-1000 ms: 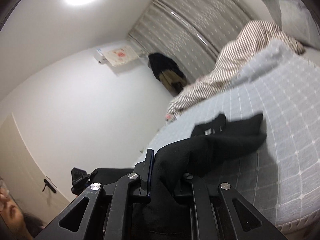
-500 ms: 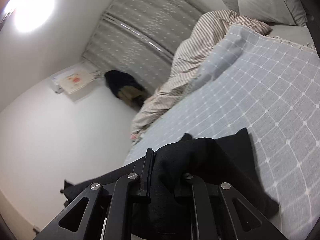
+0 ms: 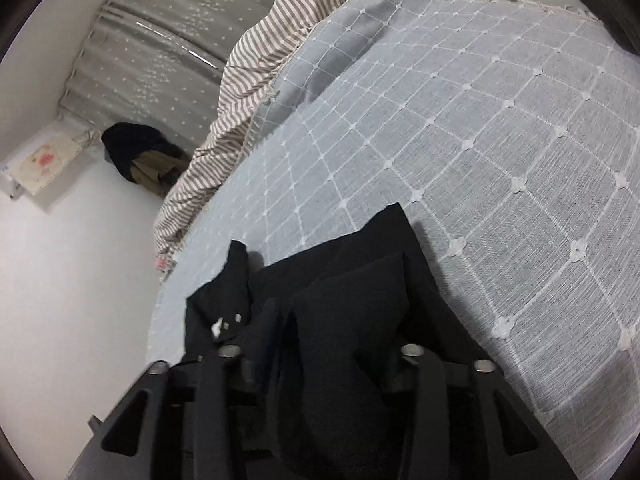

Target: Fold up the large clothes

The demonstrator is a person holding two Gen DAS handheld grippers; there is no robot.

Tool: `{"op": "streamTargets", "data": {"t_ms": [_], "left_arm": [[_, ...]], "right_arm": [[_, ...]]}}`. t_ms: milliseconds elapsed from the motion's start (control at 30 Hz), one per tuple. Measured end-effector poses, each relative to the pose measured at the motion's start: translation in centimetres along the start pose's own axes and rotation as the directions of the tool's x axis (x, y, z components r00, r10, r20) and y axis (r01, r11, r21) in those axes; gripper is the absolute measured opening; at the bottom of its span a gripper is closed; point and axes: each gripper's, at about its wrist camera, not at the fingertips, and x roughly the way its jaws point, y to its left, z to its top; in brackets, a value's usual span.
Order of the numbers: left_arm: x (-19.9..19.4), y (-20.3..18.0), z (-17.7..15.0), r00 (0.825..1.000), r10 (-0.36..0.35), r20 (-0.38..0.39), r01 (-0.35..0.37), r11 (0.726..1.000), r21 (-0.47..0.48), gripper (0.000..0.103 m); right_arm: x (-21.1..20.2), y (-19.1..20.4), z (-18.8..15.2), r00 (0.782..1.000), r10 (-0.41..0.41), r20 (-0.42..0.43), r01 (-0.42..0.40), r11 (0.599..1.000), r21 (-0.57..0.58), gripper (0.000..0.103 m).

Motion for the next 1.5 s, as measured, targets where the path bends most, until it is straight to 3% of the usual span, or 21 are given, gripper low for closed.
{"op": "streamTargets", "data": {"t_ms": [67, 200, 300, 333, 367, 400, 433, 467, 533, 633, 700, 800, 900, 933, 1033, 1100, 1167, 1267, 1333, 1400, 1500], "left_arm": [[-2.1, -0.8, 0.0, 0.999, 0.002, 0.051, -0.007, 0.996, 0.086, 0.072], [-5.0, -2.3, -1.3, 0.998, 0.044, 0.048, -0.055, 0.965, 0.256, 0.077], [-5.2, -3.3, -3.3, 0.997, 0.000, -0.082, 0.029, 0.934, 0.356, 0.078], [-4.6, -3.7, -4.3, 0.986, -0.016, -0.164, 0.079, 0.919, 0.386, 0.078], [-3.8, -4.1, -5.3, 0.973, -0.016, -0.231, 0.112, 0.905, 0.410, 0.082], [-2.8, -4.6, -6.4, 0.948, -0.010, -0.317, 0.156, 0.885, 0.438, 0.082], [-1.3, -5.2, -8.2, 0.903, 0.007, -0.429, 0.216, 0.856, 0.469, 0.082], [-0.5, -5.5, -9.0, 0.888, 0.026, -0.460, 0.228, 0.844, 0.486, 0.082], [1.0, -6.8, -10.9, 0.884, 0.123, -0.450, 0.187, 0.790, 0.584, 0.082], [2.6, -8.8, -11.8, 0.895, 0.206, -0.396, 0.134, 0.721, 0.680, 0.083], [3.9, -9.6, -11.4, 0.895, 0.226, -0.385, 0.114, 0.718, 0.687, 0.083], [5.5, -10.5, -9.9, 0.899, 0.238, -0.367, 0.077, 0.740, 0.668, 0.083], [7.1, -10.5, -7.6, 0.907, 0.216, -0.362, 0.040, 0.811, 0.584, 0.083], [7.5, -10.4, -6.5, 0.925, 0.190, -0.328, 0.021, 0.838, 0.546, 0.083], [7.7, -11.1, -4.4, 0.974, 0.141, -0.175, -0.033, 0.859, 0.511, 0.083], [7.7, -10.7, -3.3, 0.989, 0.125, -0.081, -0.072, 0.877, 0.475, 0.083], [7.7, -9.4, -2.1, 0.989, 0.147, -0.029, -0.124, 0.910, 0.396, 0.083], [6.3, -7.2, -0.7, 0.986, 0.164, 0.015, -0.161, 0.941, 0.297, 0.083], [4.7, -5.5, 0.2, 0.981, 0.184, 0.058, -0.193, 0.941, 0.279, 0.083], [4.0, -4.1, 0.8, 0.972, 0.223, 0.070, -0.234, 0.931, 0.281, 0.083], [4.2, -2.2, 1.0, 0.969, 0.245, 0.032, -0.245, 0.939, 0.239, 0.083]], "right_arm": [[-1.1, 0.9, 0.0, 1.000, -0.018, 0.019, 0.019, 1.000, -0.024, 0.073], [-4.7, 4.4, -1.3, 0.993, -0.098, 0.063, 0.108, 0.978, -0.181, 0.077], [-5.5, 7.1, -3.7, 0.983, -0.182, 0.034, 0.183, 0.920, -0.347, 0.082], [-5.0, 7.9, -4.9, 0.973, -0.229, 0.009, 0.211, 0.883, -0.419, 0.083], [-4.3, 8.3, -5.9, 0.962, -0.272, -0.014, 0.234, 0.851, -0.470, 0.083], [-3.0, 8.8, -7.5, 0.935, -0.351, -0.039, 0.276, 0.794, -0.542, 0.083], [-2.2, 8.9, -8.4, 0.917, -0.395, -0.052, 0.295, 0.761, -0.578, 0.083], [-1.2, 8.9, -9.5, 0.897, -0.437, -0.074, 0.303, 0.727, -0.616, 0.083], [1.0, 9.0, -11.4, 0.856, -0.502, -0.123, 0.295, 0.670, -0.682, 0.083], [3.8, 9.4, -13.1, 0.804, -0.588, -0.092, 0.328, 0.566, -0.756, 0.083], [5.4, 9.6, -13.2, 0.794, -0.603, -0.083, 0.333, 0.544, -0.771, 0.083], [7.1, 9.7, -11.7, 0.803, -0.588, -0.099, 0.333, 0.580, -0.744, 0.083], [8.3, 9.6, -9.2, 0.820, -0.567, -0.079, 0.365, 0.624, -0.691, 0.083], [8.7, 9.5, -8.2, 0.825, -0.561, -0.064, 0.381, 0.636, -0.671, 0.083], [10.1, 8.7, -5.4, 0.856, -0.514, -0.048, 0.392, 0.707, -0.588, 0.083], [10.1, 8.0, -3.9, 0.884, -0.467, -0.013, 0.392, 0.757, -0.523, 0.083], [9.0, 8.0, -2.7, 0.903, -0.426, 0.056, 0.402, 0.792, -0.460, 0.082], [6.2, 7.8, -1.3, 0.883, -0.431, 0.187, 0.469, 0.783, -0.408, 0.082], [3.5, 6.6, -0.1, 0.885, -0.402, 0.237, 0.464, 0.813, -0.352, 0.082], [1.0, 4.6, 1.1, 0.908, -0.346, 0.235, 0.404, 0.872, -0.276, 0.082], [0.3, 1.8, 2.0, 0.923, -0.344, 0.172, 0.375, 0.905, -0.200, 0.082]]}}
